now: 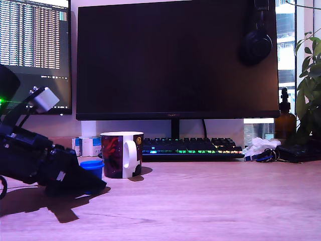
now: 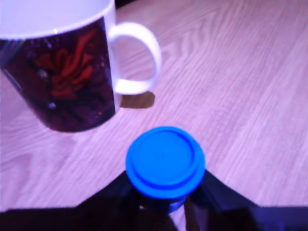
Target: Pick up the coffee capsules on the table and drop them inside the coffee cup
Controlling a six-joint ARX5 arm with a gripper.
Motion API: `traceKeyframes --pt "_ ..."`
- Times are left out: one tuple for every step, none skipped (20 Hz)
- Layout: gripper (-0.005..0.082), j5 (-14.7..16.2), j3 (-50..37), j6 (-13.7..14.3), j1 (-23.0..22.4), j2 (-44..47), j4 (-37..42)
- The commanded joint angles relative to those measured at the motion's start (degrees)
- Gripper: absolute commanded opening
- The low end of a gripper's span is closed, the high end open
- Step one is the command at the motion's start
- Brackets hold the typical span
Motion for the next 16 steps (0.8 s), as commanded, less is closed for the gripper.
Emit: traceKeyframes --pt "0.0158 0.26 0.09 -0.59 -0.15 0.83 1.33" --pt "0.0158 0.24 0.09 -1.36 -0.15 0.57 1.42" --pt "0.0158 0.24 0.09 -1.60 -0.15 0.46 1.68" --pt "0.0158 0.24 0.09 -1.64 -0.15 0.22 1.73" --pt "0.0158 0.24 0.09 -1.64 -0.13 0.15 1.95" --pt "0.0158 0.24 0.09 -1.73 -0.11 0.15 2.38" --pt "0.0158 0.24 0.09 -1.73 -0.11 0.15 2.80" --pt "0.0158 0.24 0.09 -2.43 -0.11 -0.20 3.17" --pt "0.0158 0.24 0.09 -3.50 -0.11 -0.79 3.37" --pt "0.0158 0.24 0.09 -3.50 -0.11 -1.60 4.04" --pt "0.0158 0.24 0.09 -4.46 -0.11 -2.56 4.81" --pt "0.0158 0.24 0.09 -4.48 -0.11 -3.45 6.05" --pt "0.0158 0.22 0.11 -4.63 -0.11 -4.22 7.26" --pt "0.0158 0.22 0.33 -4.66 -0.11 -4.85 7.58" --pt "0.0158 0.22 0.72 -4.68 -0.11 -5.33 7.50" --pt "0.0158 0.24 1.22 -4.85 -0.11 -5.42 7.48"
